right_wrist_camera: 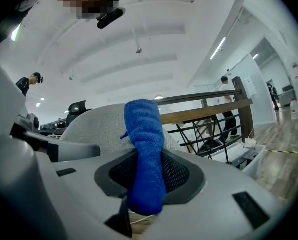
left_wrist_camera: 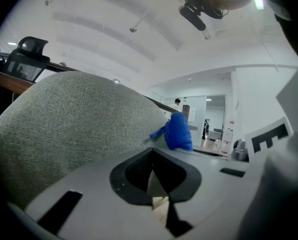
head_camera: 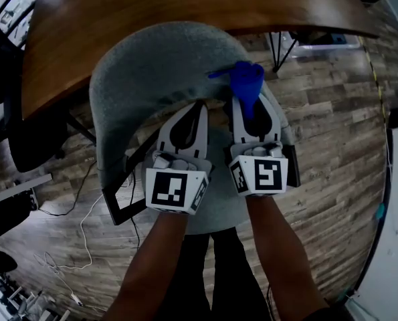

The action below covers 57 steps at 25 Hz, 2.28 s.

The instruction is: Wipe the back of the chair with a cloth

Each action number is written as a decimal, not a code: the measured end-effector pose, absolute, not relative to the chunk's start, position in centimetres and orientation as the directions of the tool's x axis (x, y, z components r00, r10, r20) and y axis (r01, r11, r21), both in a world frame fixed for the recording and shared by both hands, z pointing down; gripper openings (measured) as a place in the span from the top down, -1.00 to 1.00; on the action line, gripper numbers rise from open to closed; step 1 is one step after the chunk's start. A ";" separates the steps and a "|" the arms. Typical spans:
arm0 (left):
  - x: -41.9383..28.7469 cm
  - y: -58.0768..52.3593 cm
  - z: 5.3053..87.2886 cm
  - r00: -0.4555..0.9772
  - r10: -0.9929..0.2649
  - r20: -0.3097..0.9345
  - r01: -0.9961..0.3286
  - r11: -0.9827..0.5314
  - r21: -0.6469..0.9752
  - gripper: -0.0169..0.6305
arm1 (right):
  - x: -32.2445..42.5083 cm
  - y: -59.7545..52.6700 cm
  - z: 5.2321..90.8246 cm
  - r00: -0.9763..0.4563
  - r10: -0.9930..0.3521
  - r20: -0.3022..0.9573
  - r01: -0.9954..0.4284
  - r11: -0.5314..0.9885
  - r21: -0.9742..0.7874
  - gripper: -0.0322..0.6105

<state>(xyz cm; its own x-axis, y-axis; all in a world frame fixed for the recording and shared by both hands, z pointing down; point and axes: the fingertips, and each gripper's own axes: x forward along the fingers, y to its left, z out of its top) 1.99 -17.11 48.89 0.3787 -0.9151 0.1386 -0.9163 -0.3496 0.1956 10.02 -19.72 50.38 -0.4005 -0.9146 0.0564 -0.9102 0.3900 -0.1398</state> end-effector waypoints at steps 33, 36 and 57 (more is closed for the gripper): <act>-18.1 -4.2 54.8 -0.213 -0.927 0.308 -0.946 0.274 0.172 0.94 | -17.0 -8.8 53.0 -0.901 -0.426 0.078 -0.432 0.896 -0.104 0.51; -18.2 -4.3 55.1 -0.216 -0.926 0.310 -0.947 0.276 0.164 0.94 | -17.5 -8.5 54.2 -0.915 -0.390 0.107 -0.400 0.910 -0.107 0.52; -15.1 -9.6 56.3 -0.101 -0.951 0.294 -0.977 0.151 0.153 0.94 | -13.1 -13.9 57.8 -0.862 -0.487 0.140 -0.505 0.849 -0.159 0.52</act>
